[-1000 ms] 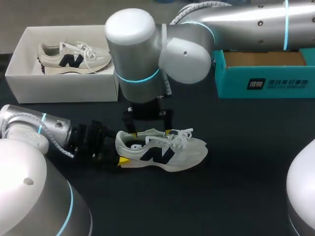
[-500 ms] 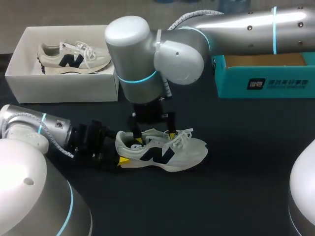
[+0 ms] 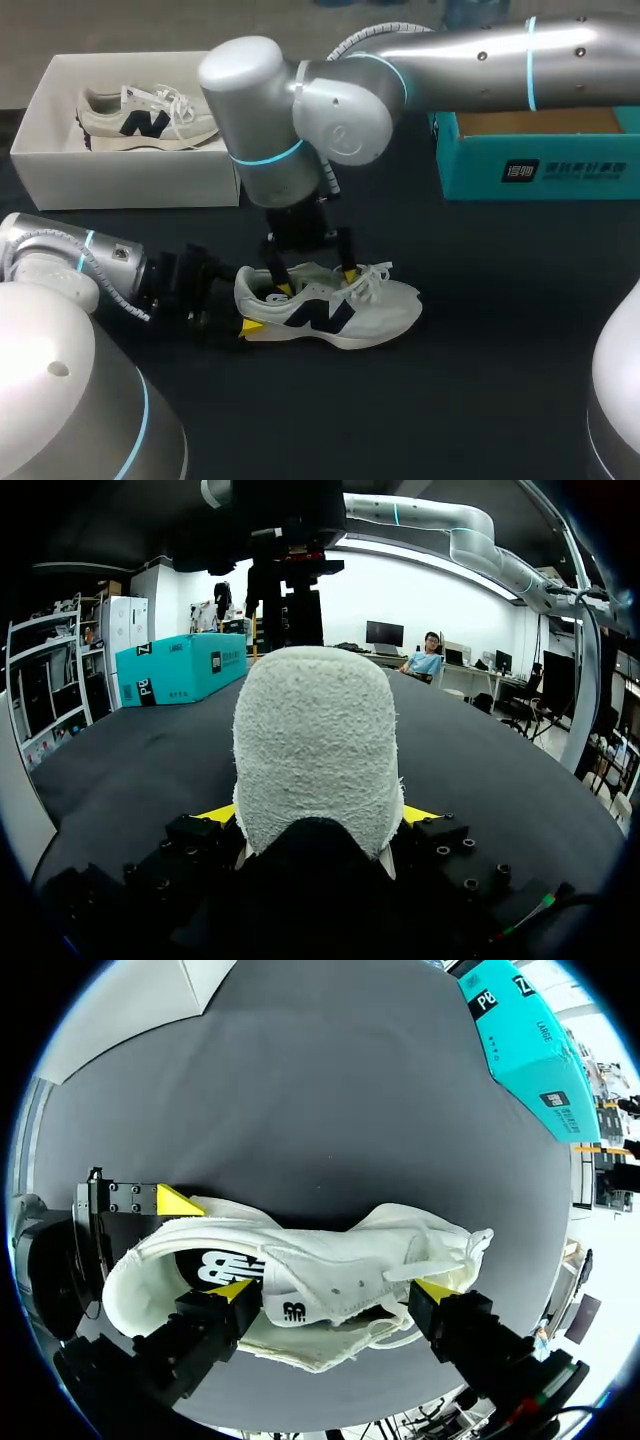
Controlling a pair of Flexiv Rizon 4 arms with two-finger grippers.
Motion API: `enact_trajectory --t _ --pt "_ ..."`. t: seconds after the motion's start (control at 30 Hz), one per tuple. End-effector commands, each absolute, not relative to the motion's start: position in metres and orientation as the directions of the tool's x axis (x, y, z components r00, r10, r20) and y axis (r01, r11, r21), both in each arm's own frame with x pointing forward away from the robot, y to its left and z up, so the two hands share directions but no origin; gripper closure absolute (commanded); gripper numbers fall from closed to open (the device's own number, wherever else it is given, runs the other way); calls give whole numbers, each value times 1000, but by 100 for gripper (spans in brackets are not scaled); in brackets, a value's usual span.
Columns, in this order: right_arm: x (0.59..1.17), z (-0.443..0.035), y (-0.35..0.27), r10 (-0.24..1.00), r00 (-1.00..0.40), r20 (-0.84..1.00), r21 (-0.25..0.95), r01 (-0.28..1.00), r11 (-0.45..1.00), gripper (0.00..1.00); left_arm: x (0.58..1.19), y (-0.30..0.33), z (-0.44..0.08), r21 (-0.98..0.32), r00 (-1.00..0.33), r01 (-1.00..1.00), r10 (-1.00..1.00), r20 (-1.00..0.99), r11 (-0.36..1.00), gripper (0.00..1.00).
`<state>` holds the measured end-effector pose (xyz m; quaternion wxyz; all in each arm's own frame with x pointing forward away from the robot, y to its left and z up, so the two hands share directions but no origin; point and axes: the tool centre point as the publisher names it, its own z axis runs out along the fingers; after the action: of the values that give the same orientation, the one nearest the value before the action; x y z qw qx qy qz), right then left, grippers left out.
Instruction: Take the shoe out of the shoebox, open the shoe tongue, remove and reinsert the insole, then place the shoe into the shoebox
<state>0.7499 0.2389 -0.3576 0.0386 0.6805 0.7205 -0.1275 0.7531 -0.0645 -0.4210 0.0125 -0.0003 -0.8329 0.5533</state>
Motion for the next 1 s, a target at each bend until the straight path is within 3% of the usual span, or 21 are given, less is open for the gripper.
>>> enact_trajectory --t 0.03,0.3,0.33,0.37,0.4,0.53,0.57,1.0 --pt "748 -355 237 968 -62 -243 -135 990 29 0 754 -62 -423 -920 -1000 -14 14 21 391 100" --pt "749 -342 231 961 -47 -273 -130 991 11 0 754 -62 -423 -920 -1000 -14 14 21 391 100" --pt "749 -342 231 959 -44 -279 -129 992 8 5 754 -62 -423 -920 -1000 -14 14 21 391 100" --pt "749 -341 230 958 -40 -284 -129 992 3 29 754 -62 -423 -920 -1000 -14 14 21 391 100" --pt "749 -340 229 958 -34 -283 -125 992 -2 43 754 -62 -423 -920 -1000 -14 14 21 391 100" --pt "751 -337 227 959 -26 -283 -120 993 -9 78 754 -62 -423 -920 -1000 -14 14 21 391 100" --pt "751 -336 227 958 -26 -284 -120 993 -9 100 754 -62 -423 -920 -1000 -14 14 21 391 100" --pt "757 -324 228 960 -31 -278 -110 994 1 100 754 -62 -423 -920 -1000 -14 14 21 391 100"
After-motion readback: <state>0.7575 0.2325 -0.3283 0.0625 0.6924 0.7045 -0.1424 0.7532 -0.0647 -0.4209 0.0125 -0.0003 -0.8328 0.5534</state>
